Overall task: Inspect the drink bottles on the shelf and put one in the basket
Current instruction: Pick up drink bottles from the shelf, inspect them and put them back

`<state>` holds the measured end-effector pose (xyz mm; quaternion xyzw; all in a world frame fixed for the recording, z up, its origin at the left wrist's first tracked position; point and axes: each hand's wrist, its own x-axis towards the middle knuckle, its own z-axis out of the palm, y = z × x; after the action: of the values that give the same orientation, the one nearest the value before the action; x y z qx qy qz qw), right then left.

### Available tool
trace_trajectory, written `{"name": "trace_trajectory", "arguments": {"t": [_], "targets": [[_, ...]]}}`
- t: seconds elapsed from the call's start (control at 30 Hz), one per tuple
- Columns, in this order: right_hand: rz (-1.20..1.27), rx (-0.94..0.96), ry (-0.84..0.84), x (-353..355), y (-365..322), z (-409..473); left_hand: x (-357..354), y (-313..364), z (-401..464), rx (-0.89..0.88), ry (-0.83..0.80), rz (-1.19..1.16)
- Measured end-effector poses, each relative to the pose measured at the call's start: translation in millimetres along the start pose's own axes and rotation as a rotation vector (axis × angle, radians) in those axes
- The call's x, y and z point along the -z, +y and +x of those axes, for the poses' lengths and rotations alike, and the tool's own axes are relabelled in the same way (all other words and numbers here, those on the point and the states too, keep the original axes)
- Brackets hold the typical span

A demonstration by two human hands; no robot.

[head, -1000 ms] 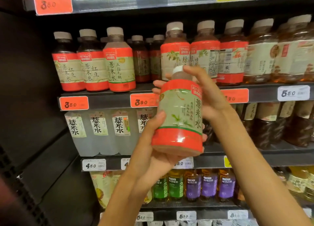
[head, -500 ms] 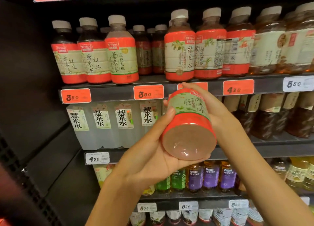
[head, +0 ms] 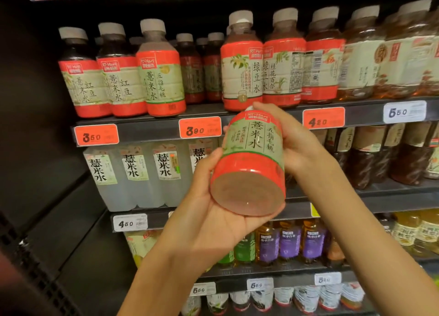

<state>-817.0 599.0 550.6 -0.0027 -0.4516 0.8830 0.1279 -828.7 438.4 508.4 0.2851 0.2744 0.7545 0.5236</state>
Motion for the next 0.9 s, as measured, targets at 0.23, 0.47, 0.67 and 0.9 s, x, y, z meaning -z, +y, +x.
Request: {"name": "trace_trajectory", "arguments": {"t": [0.23,0.47,0.67,0.9], "targets": [[-0.338,0.401,0.023,-9,-13,-13,14,-9,-8,-0.174,0.318,0.752],[-0.507,0.525,-0.017,-19,-14,-30,18,-26,0,-0.351,0.323,0.966],[-0.710,0.487,-0.015,-7,-14,-42,27,-30,8,-0.586,0.429,1.048],[-0.916,0.704,-0.285,0,6,-61,41,-27,29,-0.759,0.492,1.131]]}}
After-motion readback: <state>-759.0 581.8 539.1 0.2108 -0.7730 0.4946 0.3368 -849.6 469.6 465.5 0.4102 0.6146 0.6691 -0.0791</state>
